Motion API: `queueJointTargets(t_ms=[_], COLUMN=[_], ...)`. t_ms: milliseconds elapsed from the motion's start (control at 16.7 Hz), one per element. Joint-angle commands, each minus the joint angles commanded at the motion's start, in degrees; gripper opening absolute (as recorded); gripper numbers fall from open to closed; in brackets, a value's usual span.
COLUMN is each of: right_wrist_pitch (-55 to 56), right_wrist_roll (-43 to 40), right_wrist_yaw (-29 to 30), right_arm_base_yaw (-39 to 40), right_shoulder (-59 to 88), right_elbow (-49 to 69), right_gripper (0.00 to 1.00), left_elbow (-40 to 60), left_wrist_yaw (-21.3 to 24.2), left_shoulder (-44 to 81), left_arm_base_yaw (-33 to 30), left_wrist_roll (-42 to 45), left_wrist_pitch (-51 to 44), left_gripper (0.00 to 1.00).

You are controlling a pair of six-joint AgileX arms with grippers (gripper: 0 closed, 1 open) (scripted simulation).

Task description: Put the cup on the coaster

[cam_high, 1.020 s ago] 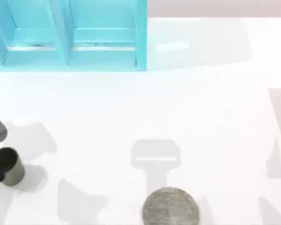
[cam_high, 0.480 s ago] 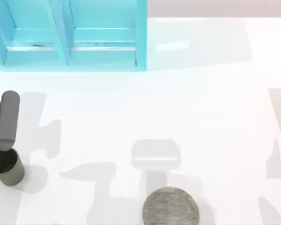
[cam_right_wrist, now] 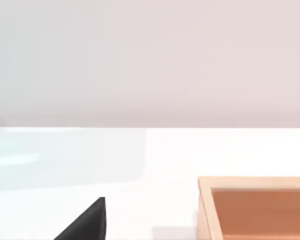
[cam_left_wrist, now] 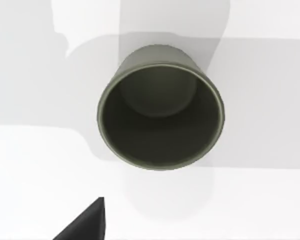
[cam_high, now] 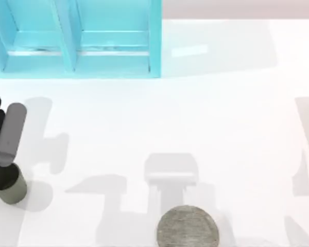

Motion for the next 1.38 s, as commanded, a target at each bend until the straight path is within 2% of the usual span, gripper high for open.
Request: queueJointTargets(t_ms=[240, 660, 960, 1380], right_wrist_pitch=[0.0, 0.0, 0.0, 0.0], right_wrist_roll=[0.0, 0.0, 0.0, 0.0], right_wrist_yaw=[0.0, 0.0, 0.0, 0.0], right_arm_base_yaw=[0.0, 0.0, 0.0, 0.0], right_shoulder=[0.0, 0.0, 0.0, 0.0], right_elbow=[0.0, 0.0, 0.0, 0.0], right_gripper=[1.0, 1.0, 1.0, 1.0], left_elbow=[-3.36, -15.92, -17.04, -17.04], left_wrist_yaw=[0.03, 0.02, 0.02, 0.02], left_shoulder=[1.31, 6.91, 7.41, 7.41], left_arm_base_yaw=[-0.14, -0.03, 0.0, 0.0], left_wrist_roll=[0.14, 0.42, 0.46, 0.46], left_wrist_pitch=[4.22, 23.04, 24.31, 24.31], left_gripper=[1.0, 1.0, 1.0, 0.47])
